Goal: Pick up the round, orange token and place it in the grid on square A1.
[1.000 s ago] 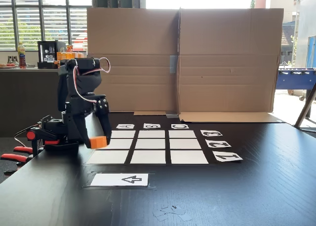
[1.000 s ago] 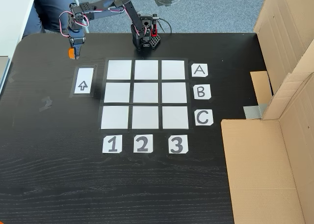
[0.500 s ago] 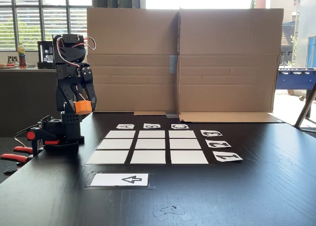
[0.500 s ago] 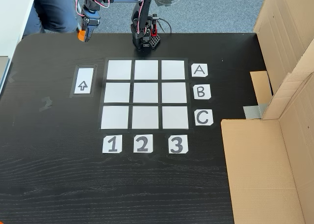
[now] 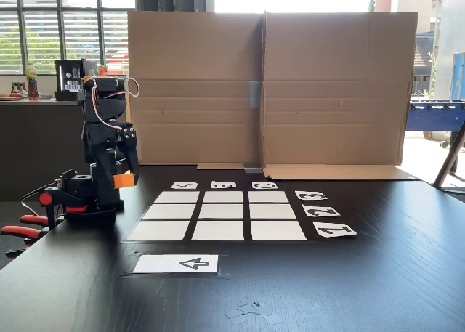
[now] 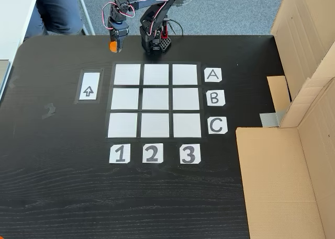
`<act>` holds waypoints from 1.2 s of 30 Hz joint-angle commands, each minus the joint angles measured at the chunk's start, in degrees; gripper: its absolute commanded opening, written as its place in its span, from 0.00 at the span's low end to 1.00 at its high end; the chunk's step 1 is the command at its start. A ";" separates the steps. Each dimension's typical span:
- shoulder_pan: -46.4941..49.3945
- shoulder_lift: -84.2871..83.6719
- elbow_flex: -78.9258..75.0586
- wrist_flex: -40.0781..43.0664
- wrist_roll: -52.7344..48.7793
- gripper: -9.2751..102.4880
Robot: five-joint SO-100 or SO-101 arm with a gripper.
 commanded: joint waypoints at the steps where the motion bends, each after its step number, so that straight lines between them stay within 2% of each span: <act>1: -2.90 -0.62 2.02 -1.76 -0.53 0.18; 20: -11.34 -23.03 4.39 -20.04 -0.70 0.19; 36: -15.73 -27.86 5.19 -22.24 -0.70 0.19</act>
